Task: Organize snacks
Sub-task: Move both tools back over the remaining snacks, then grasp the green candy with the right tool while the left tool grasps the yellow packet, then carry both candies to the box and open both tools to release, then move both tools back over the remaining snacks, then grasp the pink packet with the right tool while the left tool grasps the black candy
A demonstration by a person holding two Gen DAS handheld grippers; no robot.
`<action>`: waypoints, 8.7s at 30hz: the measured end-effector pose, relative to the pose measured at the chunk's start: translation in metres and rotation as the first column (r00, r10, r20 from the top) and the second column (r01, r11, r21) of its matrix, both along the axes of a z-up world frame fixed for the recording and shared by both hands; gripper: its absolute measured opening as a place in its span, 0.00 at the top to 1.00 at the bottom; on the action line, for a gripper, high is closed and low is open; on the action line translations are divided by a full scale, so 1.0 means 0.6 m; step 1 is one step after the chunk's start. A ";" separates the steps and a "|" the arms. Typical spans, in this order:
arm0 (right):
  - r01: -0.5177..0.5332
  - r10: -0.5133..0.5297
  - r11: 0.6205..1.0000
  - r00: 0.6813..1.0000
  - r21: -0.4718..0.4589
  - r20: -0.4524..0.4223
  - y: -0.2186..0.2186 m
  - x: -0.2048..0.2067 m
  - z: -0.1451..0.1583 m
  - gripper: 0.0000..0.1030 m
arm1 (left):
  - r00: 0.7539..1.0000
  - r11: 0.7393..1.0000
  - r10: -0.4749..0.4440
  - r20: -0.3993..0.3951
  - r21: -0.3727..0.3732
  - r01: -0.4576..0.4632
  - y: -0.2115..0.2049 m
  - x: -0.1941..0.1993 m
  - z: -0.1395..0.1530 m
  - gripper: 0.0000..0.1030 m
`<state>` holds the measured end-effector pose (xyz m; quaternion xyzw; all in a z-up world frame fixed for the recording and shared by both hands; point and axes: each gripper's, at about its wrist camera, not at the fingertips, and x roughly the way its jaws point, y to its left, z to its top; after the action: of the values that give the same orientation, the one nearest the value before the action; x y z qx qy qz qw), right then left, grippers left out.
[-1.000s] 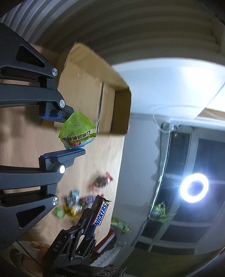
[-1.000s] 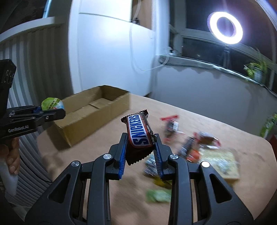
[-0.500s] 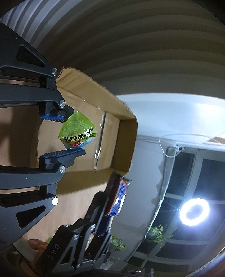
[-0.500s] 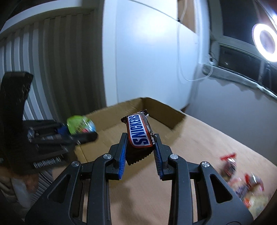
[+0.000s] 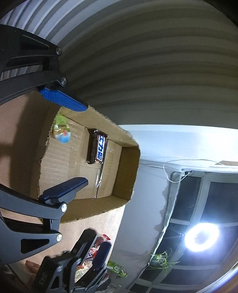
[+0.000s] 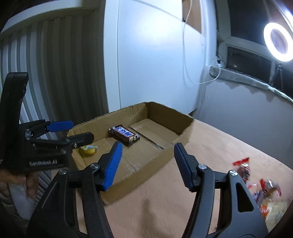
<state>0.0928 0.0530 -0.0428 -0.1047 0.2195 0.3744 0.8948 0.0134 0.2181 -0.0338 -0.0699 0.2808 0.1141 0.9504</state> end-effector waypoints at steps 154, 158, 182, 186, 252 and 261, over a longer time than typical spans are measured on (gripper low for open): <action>0.092 -0.096 0.995 0.985 0.036 0.143 -0.022 -0.083 0.113 0.73 | 0.903 0.910 -0.387 0.184 -0.079 0.406 -0.046 -0.030 0.042 0.95; 0.074 -0.077 0.997 0.986 0.029 0.148 0.008 -0.077 0.112 0.73 | 0.904 0.911 -0.385 0.187 -0.079 0.404 -0.036 -0.028 0.041 0.95; 0.005 -0.004 1.000 0.999 -0.015 0.038 0.098 0.054 0.050 0.39 | 0.979 0.979 -0.201 0.043 -0.008 0.201 0.031 0.027 -0.015 0.30; 0.037 -0.037 0.999 0.999 0.004 0.032 0.071 0.041 0.044 0.37 | 0.981 0.982 -0.187 0.053 -0.001 0.187 0.028 0.015 0.000 0.30; 0.272 -0.283 0.959 0.883 -0.082 -0.374 -0.341 0.067 -0.118 0.51 | 0.764 0.784 -0.616 -0.192 -0.052 0.619 -0.380 0.099 -0.094 0.26; 0.255 -0.257 0.965 0.891 -0.054 -0.375 -0.382 0.059 -0.119 0.65 | 0.738 0.767 -0.637 -0.223 -0.089 0.635 -0.417 0.127 -0.114 0.32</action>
<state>0.1285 -0.1763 -0.1144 -0.0021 0.4006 0.2662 0.8767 0.0894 -0.0322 -0.1021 0.0412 0.4011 -0.2102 0.8906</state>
